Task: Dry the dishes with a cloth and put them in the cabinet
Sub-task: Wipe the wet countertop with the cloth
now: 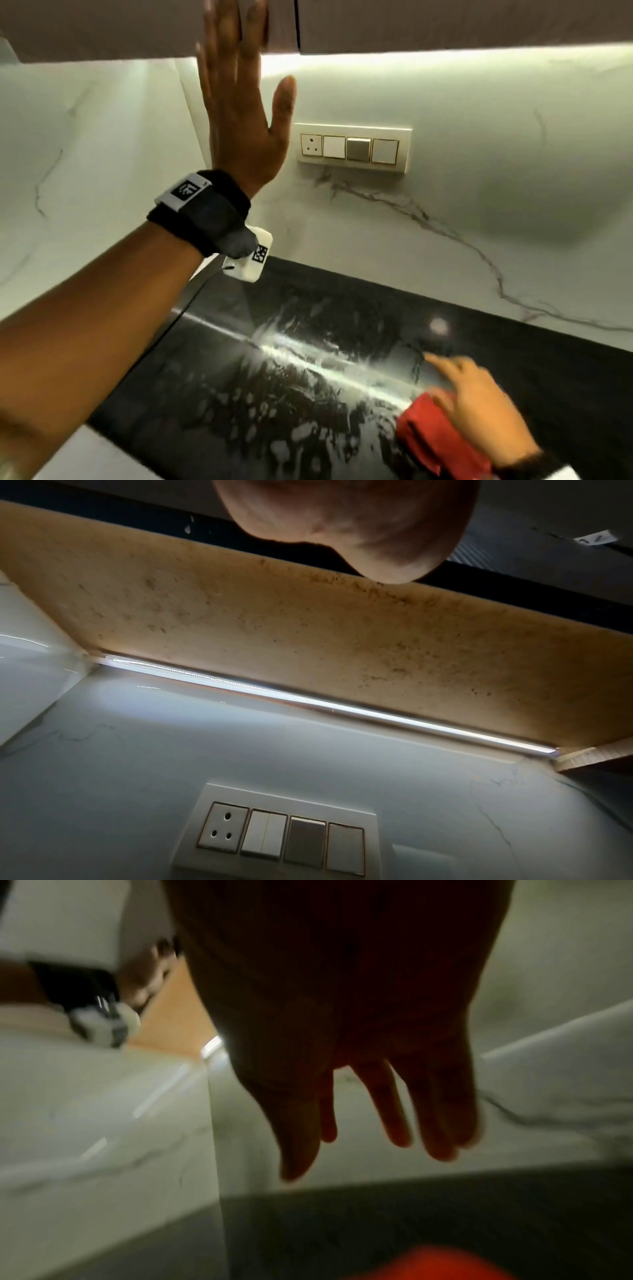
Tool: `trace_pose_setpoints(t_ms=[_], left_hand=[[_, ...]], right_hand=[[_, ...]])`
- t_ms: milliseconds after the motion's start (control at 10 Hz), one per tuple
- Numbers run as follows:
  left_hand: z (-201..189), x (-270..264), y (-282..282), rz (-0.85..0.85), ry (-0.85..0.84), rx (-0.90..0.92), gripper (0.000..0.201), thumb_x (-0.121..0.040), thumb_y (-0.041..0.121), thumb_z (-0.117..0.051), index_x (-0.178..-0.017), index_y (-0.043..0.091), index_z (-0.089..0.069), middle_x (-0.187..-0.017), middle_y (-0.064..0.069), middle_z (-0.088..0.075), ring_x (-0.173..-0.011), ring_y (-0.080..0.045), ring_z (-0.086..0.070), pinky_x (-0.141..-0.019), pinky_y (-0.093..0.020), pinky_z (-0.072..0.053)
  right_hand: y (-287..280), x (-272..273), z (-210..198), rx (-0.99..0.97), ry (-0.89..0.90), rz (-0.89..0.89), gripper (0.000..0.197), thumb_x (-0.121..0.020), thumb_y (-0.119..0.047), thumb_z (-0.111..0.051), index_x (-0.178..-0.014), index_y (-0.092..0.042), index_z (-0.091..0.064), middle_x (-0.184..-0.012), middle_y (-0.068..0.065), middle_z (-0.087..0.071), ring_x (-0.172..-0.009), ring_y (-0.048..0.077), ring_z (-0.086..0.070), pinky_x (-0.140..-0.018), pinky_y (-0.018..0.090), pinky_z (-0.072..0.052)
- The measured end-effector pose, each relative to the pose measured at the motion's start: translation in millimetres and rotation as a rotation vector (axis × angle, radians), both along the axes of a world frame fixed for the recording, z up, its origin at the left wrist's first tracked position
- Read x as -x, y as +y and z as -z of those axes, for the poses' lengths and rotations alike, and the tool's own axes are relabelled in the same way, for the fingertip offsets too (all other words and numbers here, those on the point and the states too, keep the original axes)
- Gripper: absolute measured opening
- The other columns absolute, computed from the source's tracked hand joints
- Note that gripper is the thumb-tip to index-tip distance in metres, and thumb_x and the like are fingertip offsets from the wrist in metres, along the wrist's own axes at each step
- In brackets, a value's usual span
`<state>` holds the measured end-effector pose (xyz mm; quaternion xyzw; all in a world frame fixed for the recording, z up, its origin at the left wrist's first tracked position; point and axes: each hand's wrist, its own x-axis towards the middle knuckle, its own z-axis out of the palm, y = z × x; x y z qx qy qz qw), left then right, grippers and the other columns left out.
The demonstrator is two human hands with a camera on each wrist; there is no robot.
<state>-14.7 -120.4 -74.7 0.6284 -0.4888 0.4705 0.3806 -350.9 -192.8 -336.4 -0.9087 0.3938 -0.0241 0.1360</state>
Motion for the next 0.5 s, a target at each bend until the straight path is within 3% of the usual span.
trace_pose_setpoints(t_ms=[100,200,300,400,500], left_hand=[[8.8,0.6,4.0,0.014,0.018,0.023,0.069,-0.097,0.044,-0.028,-0.139,-0.011,-0.032,-0.146,-0.038,-0.028,-0.138,-0.051,-0.023,-0.115,-0.056,-0.012],[50.6,0.2,19.1,0.055,0.128,0.004,0.063,-0.097,0.034,-0.040,-0.144,-0.005,-0.028,-0.152,-0.030,-0.021,-0.144,-0.042,-0.016,-0.116,-0.057,-0.014],[149.9,-2.9,50.3,0.074,0.313,-0.162,0.061,-0.096,0.026,-0.048,-0.148,0.004,-0.026,-0.158,-0.016,-0.018,-0.147,-0.028,-0.013,-0.116,-0.054,-0.019],[278.4,-14.1,107.9,-0.018,0.655,-0.490,0.066,-0.095,0.044,-0.038,-0.152,0.020,-0.016,-0.161,0.002,-0.006,-0.148,-0.014,-0.005,-0.120,-0.045,-0.012],[380.2,-33.8,180.4,-0.232,0.888,-0.720,0.074,-0.087,0.056,-0.027,-0.149,0.015,-0.025,-0.154,0.006,-0.009,-0.147,-0.021,-0.018,-0.119,-0.033,-0.006]], right_hand=[[14.1,27.2,65.6,-0.243,0.209,0.099,0.083,-0.080,-0.056,-0.061,-0.138,-0.062,-0.003,-0.157,0.003,-0.017,-0.139,0.023,-0.032,-0.114,0.034,-0.029],[24.5,20.9,97.3,-0.173,0.520,-0.168,0.082,-0.085,-0.061,-0.053,-0.143,-0.057,0.004,-0.156,0.010,-0.011,-0.133,0.025,-0.032,-0.112,0.038,-0.030],[15.0,-16.3,140.6,-0.357,0.096,-0.904,0.072,-0.086,-0.058,-0.051,-0.148,-0.034,-0.025,-0.126,0.014,-0.045,-0.104,0.026,-0.051,-0.097,0.039,-0.041],[-30.3,-48.3,142.1,-0.903,-0.677,-1.020,0.023,-0.091,-0.022,-0.060,-0.080,-0.001,-0.061,-0.067,0.022,-0.051,-0.065,0.034,-0.053,-0.066,0.050,-0.047],[-7.4,-88.4,143.4,-0.447,-0.612,-0.549,0.043,-0.096,-0.024,-0.048,-0.059,-0.002,-0.053,-0.065,0.011,-0.046,-0.047,0.033,-0.053,-0.056,0.028,-0.035]])
